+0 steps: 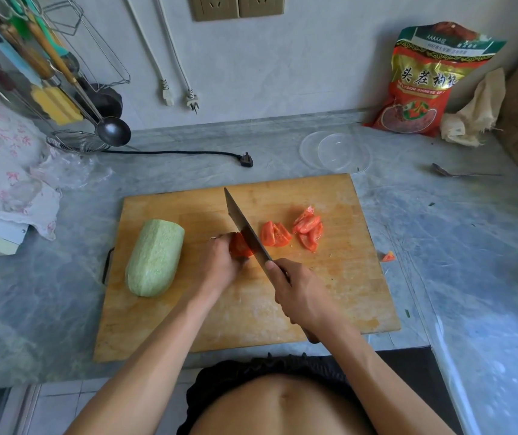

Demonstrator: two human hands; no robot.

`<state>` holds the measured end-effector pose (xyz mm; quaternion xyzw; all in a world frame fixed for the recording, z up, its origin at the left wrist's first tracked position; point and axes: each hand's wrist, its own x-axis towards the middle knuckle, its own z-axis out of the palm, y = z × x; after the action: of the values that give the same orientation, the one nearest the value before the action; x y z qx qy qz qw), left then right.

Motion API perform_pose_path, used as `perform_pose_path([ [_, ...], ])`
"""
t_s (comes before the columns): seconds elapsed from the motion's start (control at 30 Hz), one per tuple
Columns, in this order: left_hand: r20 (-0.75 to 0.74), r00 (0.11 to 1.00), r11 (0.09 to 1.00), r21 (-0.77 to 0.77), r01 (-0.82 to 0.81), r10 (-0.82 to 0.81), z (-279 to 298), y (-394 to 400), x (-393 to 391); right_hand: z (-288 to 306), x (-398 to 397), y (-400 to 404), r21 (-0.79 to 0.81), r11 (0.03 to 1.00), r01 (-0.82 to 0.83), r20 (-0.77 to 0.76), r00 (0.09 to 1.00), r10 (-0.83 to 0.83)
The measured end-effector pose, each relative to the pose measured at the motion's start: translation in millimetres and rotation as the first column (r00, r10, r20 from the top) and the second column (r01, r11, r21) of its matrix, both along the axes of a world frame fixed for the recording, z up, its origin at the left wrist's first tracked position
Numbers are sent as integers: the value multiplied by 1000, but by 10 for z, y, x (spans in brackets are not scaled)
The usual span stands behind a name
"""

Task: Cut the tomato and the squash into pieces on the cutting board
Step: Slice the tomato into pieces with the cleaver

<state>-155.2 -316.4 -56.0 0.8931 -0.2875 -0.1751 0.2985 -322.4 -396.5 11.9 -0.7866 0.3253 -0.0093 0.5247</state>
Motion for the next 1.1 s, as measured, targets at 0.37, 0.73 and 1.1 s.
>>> perform_pose_path([
  [0.37,9,1000,1000,-15,-20,20,11,12,-7,-23,-76,-7,-6,1000,-18,-28,999,17],
  [0.73,-186,977,994,-27,-109,103,67,-95,-38,-74,14,9,-73,997,-22,2,1000,22],
  [1.1,-61,998,998,-54,-32,28,-13,-232,-119,-108,-76,-77,-106,994,29,-17,999,-31],
])
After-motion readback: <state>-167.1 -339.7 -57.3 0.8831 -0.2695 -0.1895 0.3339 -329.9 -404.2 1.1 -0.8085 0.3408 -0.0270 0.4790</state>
